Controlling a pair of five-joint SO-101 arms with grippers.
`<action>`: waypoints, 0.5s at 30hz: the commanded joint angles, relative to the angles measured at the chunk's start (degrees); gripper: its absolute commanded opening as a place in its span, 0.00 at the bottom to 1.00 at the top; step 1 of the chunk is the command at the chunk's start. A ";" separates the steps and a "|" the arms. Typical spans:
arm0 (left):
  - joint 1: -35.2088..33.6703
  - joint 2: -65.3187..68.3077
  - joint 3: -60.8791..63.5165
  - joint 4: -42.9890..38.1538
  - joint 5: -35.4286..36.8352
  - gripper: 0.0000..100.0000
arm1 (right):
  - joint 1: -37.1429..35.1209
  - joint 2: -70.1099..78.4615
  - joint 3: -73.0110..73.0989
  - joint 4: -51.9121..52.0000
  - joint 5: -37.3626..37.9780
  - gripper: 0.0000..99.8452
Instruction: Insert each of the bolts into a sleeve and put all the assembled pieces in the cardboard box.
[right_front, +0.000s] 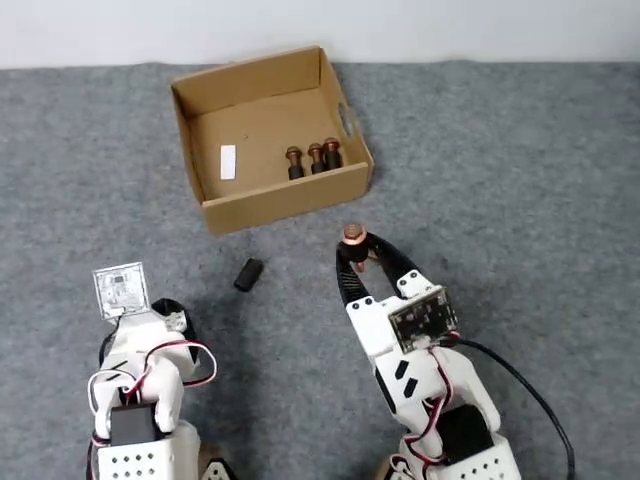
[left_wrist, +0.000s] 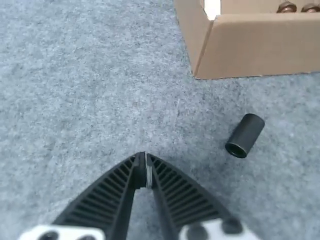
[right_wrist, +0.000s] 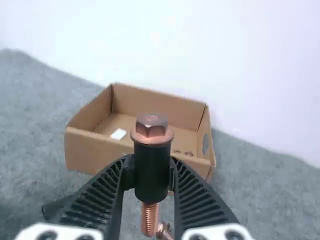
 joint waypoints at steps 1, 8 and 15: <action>-0.26 -0.35 -0.31 0.09 1.14 0.01 | -0.31 6.02 -8.88 -1.80 0.35 0.01; -0.26 -0.35 -0.31 0.09 1.23 0.01 | -0.31 33.98 -28.31 -5.14 -2.55 0.01; -0.26 -0.35 -0.31 0.09 1.23 0.01 | -0.13 62.46 -44.57 -18.07 -2.55 0.01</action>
